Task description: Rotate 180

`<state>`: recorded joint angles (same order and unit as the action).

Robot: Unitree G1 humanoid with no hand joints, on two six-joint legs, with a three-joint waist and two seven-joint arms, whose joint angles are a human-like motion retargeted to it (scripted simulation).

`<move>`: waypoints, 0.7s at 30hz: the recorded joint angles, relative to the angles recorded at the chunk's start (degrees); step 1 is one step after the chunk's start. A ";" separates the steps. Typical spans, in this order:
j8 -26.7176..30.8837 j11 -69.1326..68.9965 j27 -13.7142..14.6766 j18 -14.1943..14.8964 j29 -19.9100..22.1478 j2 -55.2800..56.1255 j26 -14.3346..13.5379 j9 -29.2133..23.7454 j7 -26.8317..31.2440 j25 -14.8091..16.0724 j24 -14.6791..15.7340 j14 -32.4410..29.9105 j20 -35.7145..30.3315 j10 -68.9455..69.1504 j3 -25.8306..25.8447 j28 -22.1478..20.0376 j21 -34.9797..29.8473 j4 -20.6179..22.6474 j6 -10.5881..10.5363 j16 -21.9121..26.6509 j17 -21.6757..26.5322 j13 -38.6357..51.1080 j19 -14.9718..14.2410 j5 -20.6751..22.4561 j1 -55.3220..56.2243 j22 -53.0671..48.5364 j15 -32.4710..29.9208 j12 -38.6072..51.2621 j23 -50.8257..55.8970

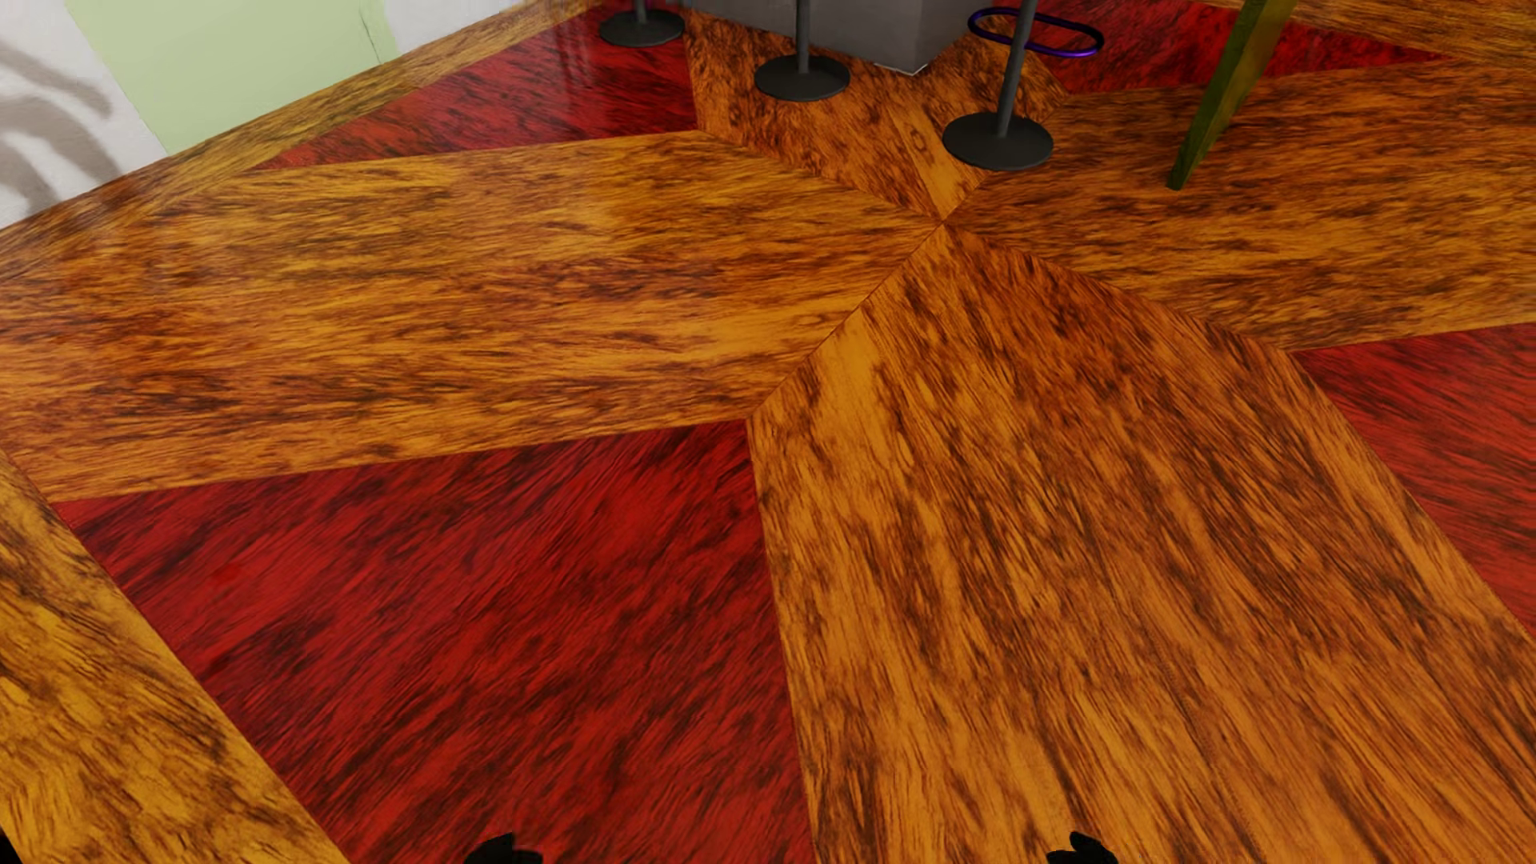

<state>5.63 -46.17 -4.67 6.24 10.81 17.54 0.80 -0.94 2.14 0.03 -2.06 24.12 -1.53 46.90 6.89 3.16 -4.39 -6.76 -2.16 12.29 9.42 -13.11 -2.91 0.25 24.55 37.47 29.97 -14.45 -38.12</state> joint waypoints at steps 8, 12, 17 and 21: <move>2.69 3.89 -2.75 -22.51 -1.00 -2.17 -3.04 -1.51 -0.82 -1.26 -0.07 -0.16 0.11 5.08 2.38 -0.05 2.26 0.71 0.63 -1.32 2.51 -0.58 0.27 1.30 1.20 -3.76 -0.78 3.20 -2.15; -5.05 -3.70 -2.96 -0.61 -1.86 1.95 -2.55 -0.72 -4.74 -1.07 0.44 3.58 -2.63 -2.29 0.98 -1.01 2.42 -0.91 2.49 -1.35 -0.11 -0.63 -2.10 -3.32 -6.11 -1.20 -2.56 4.06 1.48; -1.94 -0.56 2.05 -15.22 -1.46 1.52 1.54 -0.65 -0.71 0.84 4.32 -7.85 -2.86 17.58 2.27 -2.89 4.05 0.30 3.37 -2.43 4.25 -1.64 0.19 -1.68 4.25 -2.75 -0.94 5.52 -3.88; -1.86 -2.78 -3.10 -0.15 0.89 2.02 1.66 -1.08 -2.70 -0.96 -1.49 -0.37 -1.64 0.69 0.69 0.72 0.98 -1.82 0.61 0.47 -0.13 -0.75 -1.25 -1.37 0.20 -1.46 -1.76 3.74 0.10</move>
<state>3.77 -48.95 -7.77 6.08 11.70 19.56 2.47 -2.02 -0.56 -0.93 -3.56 23.75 -3.17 47.59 7.58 3.88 -3.41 -8.58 -1.54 12.76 9.29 -13.85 -4.17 -1.12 24.76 36.01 28.21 -10.70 -38.02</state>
